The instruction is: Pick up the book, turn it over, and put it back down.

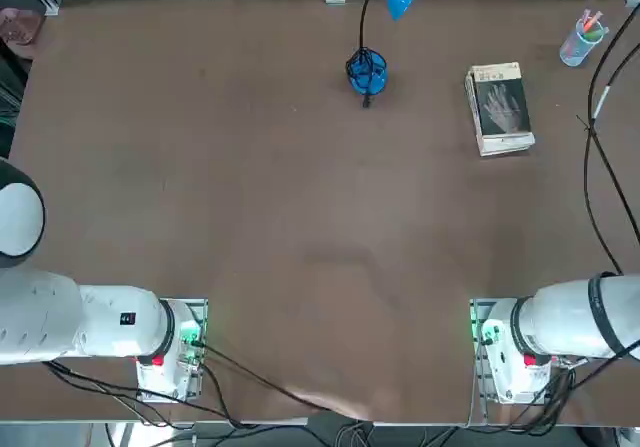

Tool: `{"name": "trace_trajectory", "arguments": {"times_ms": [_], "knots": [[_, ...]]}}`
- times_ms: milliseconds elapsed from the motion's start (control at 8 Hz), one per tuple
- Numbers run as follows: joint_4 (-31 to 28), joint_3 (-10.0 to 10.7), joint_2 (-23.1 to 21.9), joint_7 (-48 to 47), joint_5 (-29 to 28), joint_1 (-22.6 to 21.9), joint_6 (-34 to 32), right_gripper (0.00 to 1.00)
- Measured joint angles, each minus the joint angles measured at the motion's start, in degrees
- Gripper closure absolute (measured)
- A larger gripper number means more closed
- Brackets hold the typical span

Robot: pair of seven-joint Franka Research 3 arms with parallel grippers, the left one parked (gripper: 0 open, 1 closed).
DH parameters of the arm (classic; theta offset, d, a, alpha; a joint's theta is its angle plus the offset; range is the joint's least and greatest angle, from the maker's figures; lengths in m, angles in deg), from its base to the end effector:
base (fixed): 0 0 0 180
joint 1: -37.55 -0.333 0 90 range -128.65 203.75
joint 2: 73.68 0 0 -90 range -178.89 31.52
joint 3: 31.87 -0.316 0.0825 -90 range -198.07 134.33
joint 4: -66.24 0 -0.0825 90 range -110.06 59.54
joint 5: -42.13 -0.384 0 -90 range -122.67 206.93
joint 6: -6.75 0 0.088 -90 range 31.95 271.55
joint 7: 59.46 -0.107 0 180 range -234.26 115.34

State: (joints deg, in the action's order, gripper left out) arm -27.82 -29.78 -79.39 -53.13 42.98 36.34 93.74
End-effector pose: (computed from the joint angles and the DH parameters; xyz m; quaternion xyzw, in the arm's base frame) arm 0.5175 -0.0106 0.6401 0.9988 0.0473 -0.0122 0.0048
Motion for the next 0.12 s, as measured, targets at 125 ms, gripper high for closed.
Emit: {"name": "trace_trajectory", "arguments": {"times_ms": [125], "knots": [[-0.9,-0.1,-0.5,-0.4,0.0,0.0,0.2,0.0]]}}
